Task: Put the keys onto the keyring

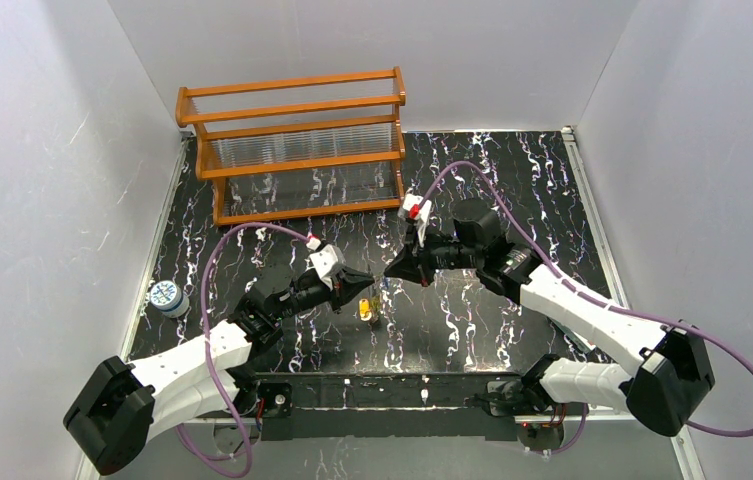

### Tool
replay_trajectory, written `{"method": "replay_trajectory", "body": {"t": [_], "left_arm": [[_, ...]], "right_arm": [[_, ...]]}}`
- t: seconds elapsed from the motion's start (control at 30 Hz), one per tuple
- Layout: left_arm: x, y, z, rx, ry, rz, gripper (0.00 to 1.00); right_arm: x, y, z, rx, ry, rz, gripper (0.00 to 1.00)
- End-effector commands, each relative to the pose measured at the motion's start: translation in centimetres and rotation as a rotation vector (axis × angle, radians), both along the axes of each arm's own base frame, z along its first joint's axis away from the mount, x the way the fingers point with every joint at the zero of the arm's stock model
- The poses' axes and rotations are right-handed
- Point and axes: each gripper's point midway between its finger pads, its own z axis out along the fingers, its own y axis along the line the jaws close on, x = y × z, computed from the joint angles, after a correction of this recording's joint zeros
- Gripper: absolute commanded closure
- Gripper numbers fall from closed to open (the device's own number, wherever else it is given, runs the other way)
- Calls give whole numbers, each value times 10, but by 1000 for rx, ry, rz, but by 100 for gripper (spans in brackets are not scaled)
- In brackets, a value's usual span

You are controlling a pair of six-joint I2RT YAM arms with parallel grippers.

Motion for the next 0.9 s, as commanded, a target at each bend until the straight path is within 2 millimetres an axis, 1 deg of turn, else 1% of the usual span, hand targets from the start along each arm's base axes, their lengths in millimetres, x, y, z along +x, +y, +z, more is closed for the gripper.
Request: {"method": "replay_trajectory", "body": {"t": [0.0, 0.37, 0.63, 0.87], "left_arm": [[2, -7, 31, -84, -24, -2, 100], [0, -9, 29, -82, -6, -24, 100], [-2, -10, 29, -84, -3, -31, 100], [-3, -9, 28, -84, -2, -33, 100]], "right_arm": [[1, 7, 3, 14, -36, 18, 99], [8, 18, -2, -11, -37, 2, 99], [20, 14, -8, -38, -48, -75, 99], [23, 10, -11, -49, -43, -118, 99]]}}
